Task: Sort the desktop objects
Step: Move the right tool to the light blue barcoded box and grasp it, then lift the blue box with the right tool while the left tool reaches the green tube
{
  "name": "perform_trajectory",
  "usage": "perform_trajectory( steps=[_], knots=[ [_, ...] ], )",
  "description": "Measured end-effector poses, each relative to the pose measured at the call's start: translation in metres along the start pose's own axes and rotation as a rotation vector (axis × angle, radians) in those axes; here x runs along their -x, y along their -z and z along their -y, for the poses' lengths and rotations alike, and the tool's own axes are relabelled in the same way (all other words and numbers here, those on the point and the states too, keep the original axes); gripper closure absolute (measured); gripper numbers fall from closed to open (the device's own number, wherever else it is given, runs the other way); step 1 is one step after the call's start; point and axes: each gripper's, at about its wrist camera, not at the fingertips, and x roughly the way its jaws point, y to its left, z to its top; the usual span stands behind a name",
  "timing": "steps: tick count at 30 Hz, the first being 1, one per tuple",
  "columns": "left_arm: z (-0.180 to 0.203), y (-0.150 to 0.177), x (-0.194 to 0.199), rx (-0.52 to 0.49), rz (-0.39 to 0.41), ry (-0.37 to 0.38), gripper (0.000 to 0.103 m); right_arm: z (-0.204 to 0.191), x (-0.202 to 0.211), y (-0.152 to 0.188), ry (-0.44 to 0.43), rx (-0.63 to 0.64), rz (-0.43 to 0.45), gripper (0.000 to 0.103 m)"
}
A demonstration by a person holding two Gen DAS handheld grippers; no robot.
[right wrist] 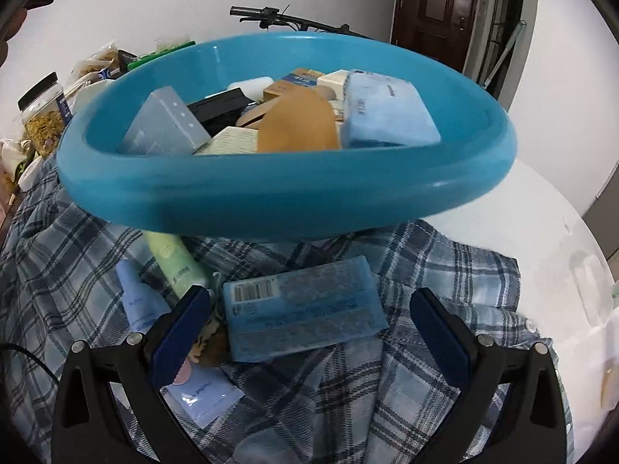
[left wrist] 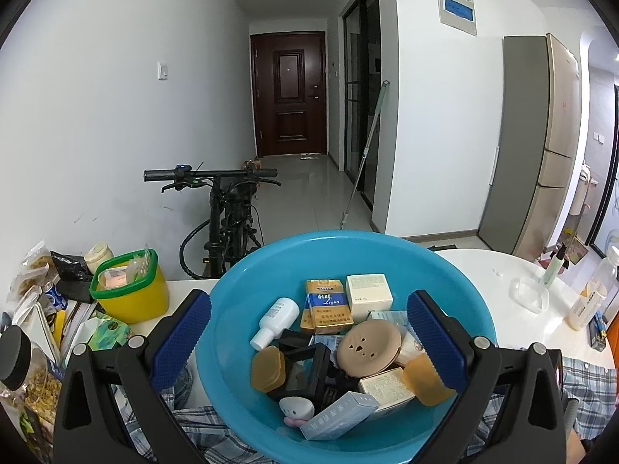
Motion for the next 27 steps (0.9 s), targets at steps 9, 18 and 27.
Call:
perform_trajectory(
  steps=[9,18,27],
  knots=[
    [0.005,0.001,0.0,-0.018,0.0,-0.001,0.0,0.007,-0.002,0.004,0.068,0.011,-0.025,0.001],
    [0.011,0.002,0.0,-0.042,-0.004,-0.008,0.0,0.004,0.002,0.007,0.05,0.021,-0.035,0.026],
    [0.015,0.001,0.005,-0.048,0.014,0.011,0.0,0.025,0.021,0.007,0.082,-0.053,0.015,0.027]
  ],
)
